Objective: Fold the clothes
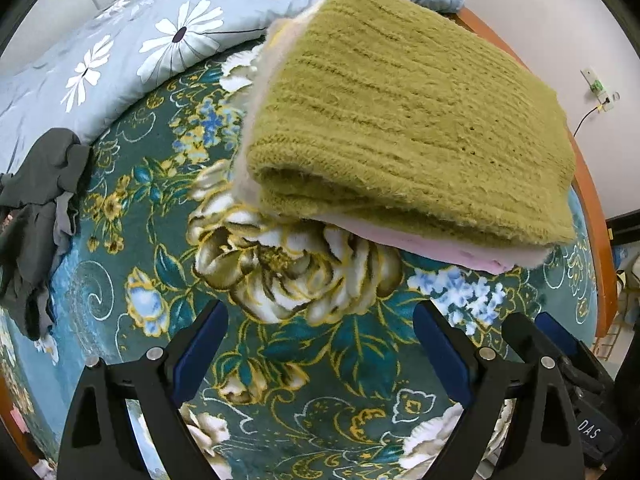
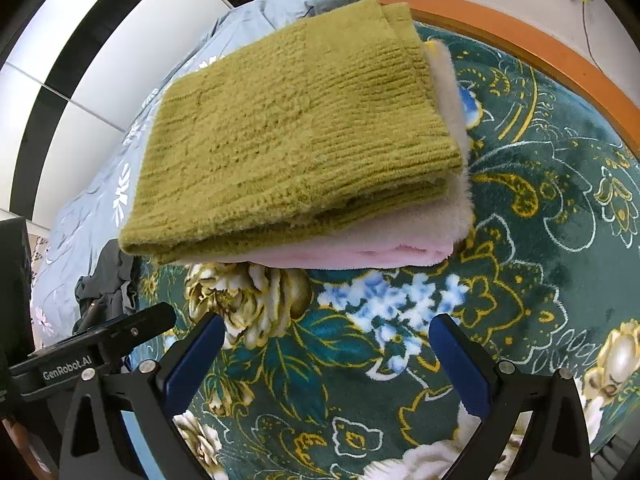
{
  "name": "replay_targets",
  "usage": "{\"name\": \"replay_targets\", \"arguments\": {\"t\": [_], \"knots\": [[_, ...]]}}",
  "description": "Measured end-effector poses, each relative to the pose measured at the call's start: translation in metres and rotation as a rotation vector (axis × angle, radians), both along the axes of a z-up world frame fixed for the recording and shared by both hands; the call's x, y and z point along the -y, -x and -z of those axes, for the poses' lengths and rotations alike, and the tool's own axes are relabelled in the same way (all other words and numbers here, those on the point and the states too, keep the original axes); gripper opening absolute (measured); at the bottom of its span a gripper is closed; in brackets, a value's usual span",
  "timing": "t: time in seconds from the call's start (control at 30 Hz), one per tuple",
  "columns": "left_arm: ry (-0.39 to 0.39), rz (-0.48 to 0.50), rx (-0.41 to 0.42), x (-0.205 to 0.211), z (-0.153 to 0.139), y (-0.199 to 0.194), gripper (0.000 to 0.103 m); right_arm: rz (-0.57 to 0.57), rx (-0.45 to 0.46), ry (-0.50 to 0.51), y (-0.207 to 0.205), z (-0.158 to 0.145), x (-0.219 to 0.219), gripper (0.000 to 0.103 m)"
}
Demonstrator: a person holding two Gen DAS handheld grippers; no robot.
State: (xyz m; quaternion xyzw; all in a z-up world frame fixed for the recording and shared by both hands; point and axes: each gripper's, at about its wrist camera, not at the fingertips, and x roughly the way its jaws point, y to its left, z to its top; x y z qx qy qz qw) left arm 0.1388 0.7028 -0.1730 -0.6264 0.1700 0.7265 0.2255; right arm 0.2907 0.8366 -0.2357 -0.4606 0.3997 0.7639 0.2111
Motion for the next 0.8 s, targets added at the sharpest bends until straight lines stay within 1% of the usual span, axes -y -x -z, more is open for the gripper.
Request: {"name": "replay_targets", "arguments": {"t": [0.17,0.3,0.67,0.8], "knots": [[-0.013,0.02,-0.014,-0.001,-0.001,0.0,0.094,0.0,0.008,-0.006,0.001,0.0,0.001,0.103],[0.001,0.035,-0.035,-0.001,0.0,0.001,0.094,-0.006,0.015,-0.007,0.002,0.001,0.002,0.103],[0.011,0.006,-0.034,0.001,0.003,0.009,0.094,-0.026,0.015,-0.03,0.011,0.0,-0.001,0.103],[-0.005,0.004,-0.028,0.0,0.003,0.007,0.094,-0.033,0.006,-0.042,0.011,-0.006,-0.002,0.103]]}}
